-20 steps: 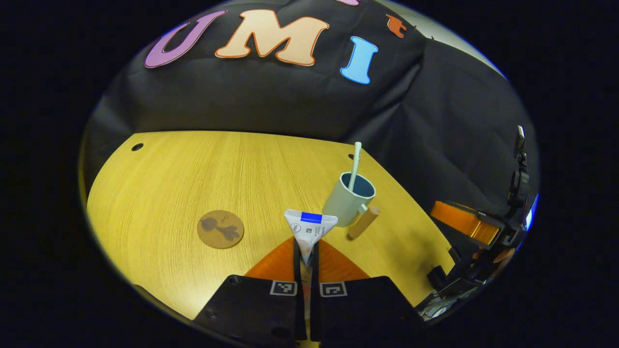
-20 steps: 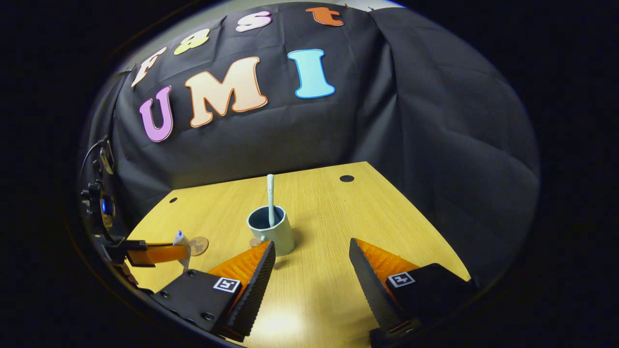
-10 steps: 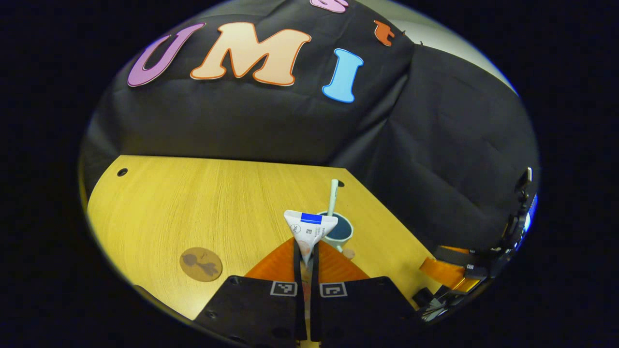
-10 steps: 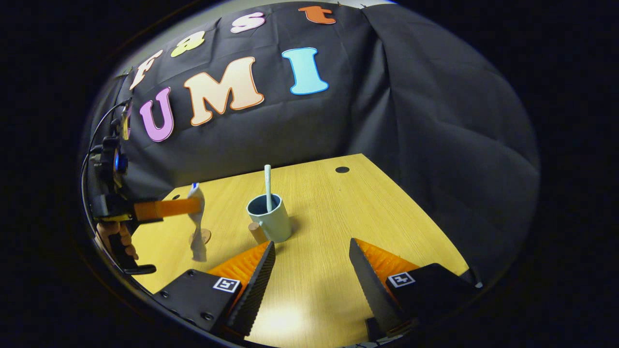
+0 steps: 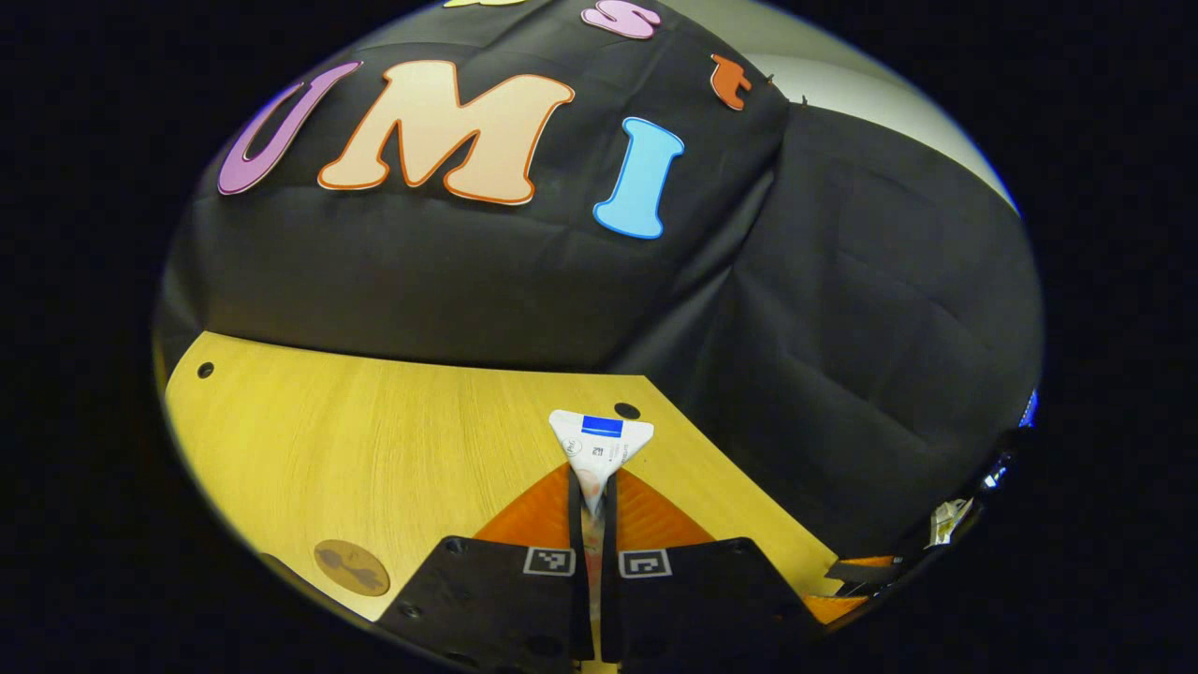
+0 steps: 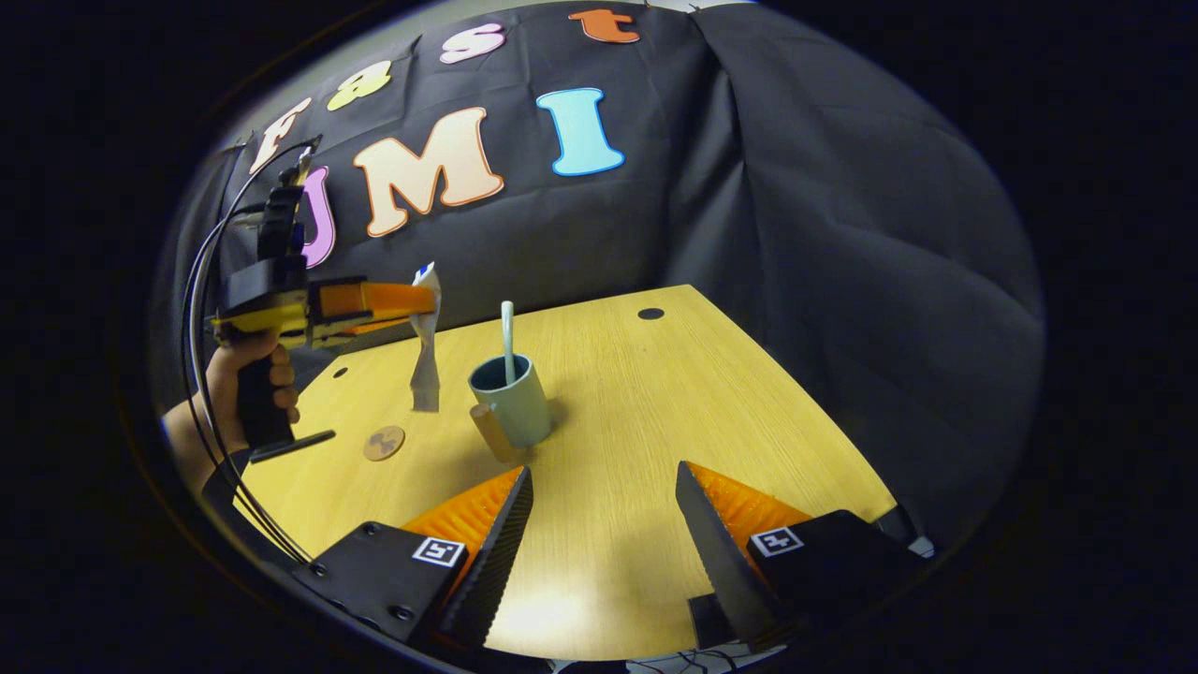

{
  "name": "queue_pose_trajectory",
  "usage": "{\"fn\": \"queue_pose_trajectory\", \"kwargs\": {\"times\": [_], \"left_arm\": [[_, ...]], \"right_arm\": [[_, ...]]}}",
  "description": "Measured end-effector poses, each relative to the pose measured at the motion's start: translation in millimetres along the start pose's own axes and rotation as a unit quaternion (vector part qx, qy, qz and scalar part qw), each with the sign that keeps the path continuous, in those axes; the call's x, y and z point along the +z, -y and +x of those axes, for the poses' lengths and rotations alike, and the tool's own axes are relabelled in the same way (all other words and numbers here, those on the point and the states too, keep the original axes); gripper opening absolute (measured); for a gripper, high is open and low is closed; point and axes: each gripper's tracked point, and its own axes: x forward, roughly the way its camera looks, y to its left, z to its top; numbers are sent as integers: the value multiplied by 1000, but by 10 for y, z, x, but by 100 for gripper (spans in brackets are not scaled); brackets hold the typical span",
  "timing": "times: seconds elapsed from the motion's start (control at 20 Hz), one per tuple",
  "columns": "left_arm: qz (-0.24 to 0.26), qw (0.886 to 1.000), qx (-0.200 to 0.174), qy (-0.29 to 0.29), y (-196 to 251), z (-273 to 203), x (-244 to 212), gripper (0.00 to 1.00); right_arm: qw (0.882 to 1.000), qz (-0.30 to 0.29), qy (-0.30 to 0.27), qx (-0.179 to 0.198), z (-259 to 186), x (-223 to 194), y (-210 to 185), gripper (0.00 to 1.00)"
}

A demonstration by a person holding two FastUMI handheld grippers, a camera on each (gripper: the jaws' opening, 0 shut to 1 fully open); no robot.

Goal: Put the toothbrush and toothpaste on the desktop into the cup, then pick up the cup and place it on the coaster on the desktop.

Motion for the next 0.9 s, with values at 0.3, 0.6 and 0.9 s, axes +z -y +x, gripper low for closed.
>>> {"fn": "queue_pose_trajectory", "kwargs": {"times": [0.3, 0.6, 0.9], "left_arm": [[-10, 1000, -2, 18, 60, 384, 71, 2], [-43, 998, 19, 31, -23, 617, 8, 2], [-8, 998, 43, 51, -30, 654, -112, 2]], "right_arm": [[1000, 4, -11, -18, -12, -61, 229, 95], [999, 3, -24, -28, 36, -90, 401, 95], [999, -4, -38, -28, 132, -130, 487, 95]]}}
